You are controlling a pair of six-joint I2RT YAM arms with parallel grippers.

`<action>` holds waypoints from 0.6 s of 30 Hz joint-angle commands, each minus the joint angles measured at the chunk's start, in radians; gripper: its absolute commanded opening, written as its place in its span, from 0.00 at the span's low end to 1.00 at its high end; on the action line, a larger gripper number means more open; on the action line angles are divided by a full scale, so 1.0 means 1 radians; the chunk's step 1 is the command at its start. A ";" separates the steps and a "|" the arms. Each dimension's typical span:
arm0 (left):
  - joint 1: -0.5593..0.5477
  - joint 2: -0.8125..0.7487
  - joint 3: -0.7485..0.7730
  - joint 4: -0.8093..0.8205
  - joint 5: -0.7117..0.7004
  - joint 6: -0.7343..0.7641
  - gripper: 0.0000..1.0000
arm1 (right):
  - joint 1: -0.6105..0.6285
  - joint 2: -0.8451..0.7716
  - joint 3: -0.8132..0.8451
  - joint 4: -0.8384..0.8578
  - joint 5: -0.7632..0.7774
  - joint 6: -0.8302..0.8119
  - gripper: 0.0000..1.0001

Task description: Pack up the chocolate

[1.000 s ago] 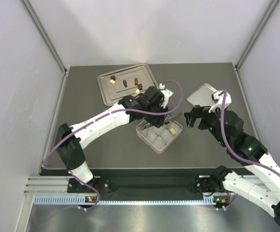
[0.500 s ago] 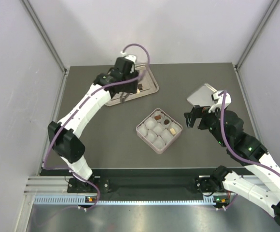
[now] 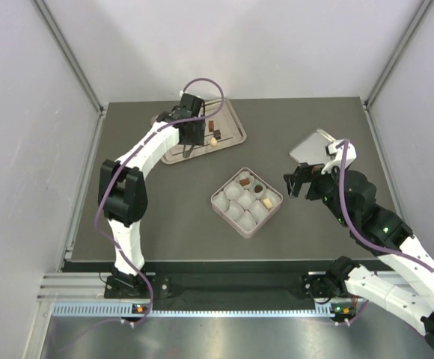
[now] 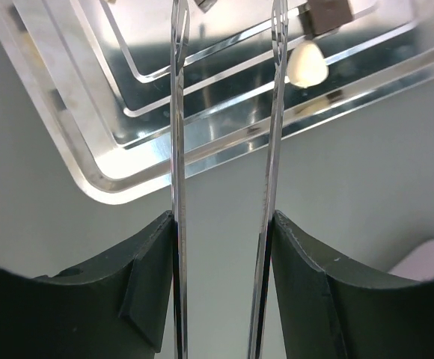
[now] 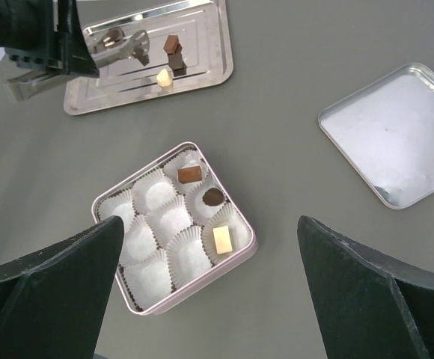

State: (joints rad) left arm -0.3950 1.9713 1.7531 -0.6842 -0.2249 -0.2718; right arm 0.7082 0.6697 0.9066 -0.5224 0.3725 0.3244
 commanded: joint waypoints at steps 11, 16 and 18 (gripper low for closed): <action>0.068 0.103 0.059 0.132 0.022 -0.004 0.55 | -0.010 0.033 -0.012 0.076 0.016 -0.039 1.00; 0.079 0.138 0.074 0.150 0.041 0.008 0.54 | -0.010 0.045 -0.014 0.088 0.020 -0.047 1.00; 0.082 0.152 0.080 0.149 0.047 0.008 0.53 | -0.012 0.050 -0.015 0.088 0.022 -0.048 1.00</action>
State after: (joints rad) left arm -0.3199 2.1128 1.7779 -0.5941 -0.1963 -0.2779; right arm 0.7082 0.7170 0.8959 -0.4965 0.3740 0.2939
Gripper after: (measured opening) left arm 0.538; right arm 0.996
